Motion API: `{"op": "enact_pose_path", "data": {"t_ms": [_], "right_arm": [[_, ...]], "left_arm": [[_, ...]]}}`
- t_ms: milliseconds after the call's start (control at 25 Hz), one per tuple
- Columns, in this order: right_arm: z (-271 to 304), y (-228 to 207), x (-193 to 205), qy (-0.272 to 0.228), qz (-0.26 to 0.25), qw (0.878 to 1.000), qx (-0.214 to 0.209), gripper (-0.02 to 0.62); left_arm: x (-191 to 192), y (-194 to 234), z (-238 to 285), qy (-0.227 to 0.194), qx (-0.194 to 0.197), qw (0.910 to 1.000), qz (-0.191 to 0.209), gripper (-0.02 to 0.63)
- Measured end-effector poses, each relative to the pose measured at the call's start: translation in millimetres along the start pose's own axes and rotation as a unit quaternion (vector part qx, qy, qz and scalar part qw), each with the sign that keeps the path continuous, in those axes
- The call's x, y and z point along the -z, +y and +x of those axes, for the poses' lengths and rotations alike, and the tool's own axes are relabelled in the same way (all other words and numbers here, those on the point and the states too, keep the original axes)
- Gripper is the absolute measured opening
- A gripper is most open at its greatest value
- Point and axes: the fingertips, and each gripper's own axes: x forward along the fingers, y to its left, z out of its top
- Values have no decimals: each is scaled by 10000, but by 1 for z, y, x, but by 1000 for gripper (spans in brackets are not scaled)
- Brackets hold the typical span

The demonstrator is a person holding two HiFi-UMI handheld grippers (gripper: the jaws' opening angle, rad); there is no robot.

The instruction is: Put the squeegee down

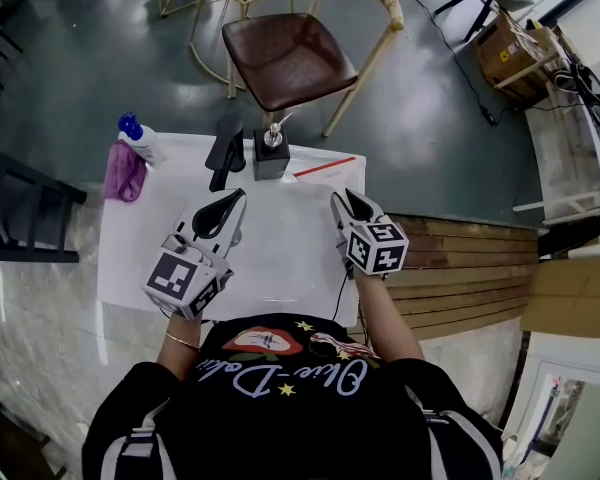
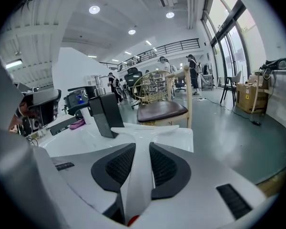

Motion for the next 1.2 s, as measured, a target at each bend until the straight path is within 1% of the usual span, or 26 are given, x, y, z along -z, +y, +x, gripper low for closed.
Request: {"op": "enact_pose_path", "data": {"t_ms": [120, 400, 760, 1200], "right_arm": [[1, 0, 2, 30, -30, 10000, 19, 109], [4, -2, 6, 114, -81, 9999, 49, 109], [7, -3, 9, 180, -264, 9995, 74, 109], [9, -2, 11, 291, -482, 9984, 102, 110]], "left_arm": [[0, 2, -1, 23, -51, 10000, 0, 5], [-1, 0, 0, -43, 5, 10000, 21, 5], [-1, 2, -1, -56, -74, 10000, 7, 5], [0, 3, -2, 27, -105, 9999, 25, 5]]}}
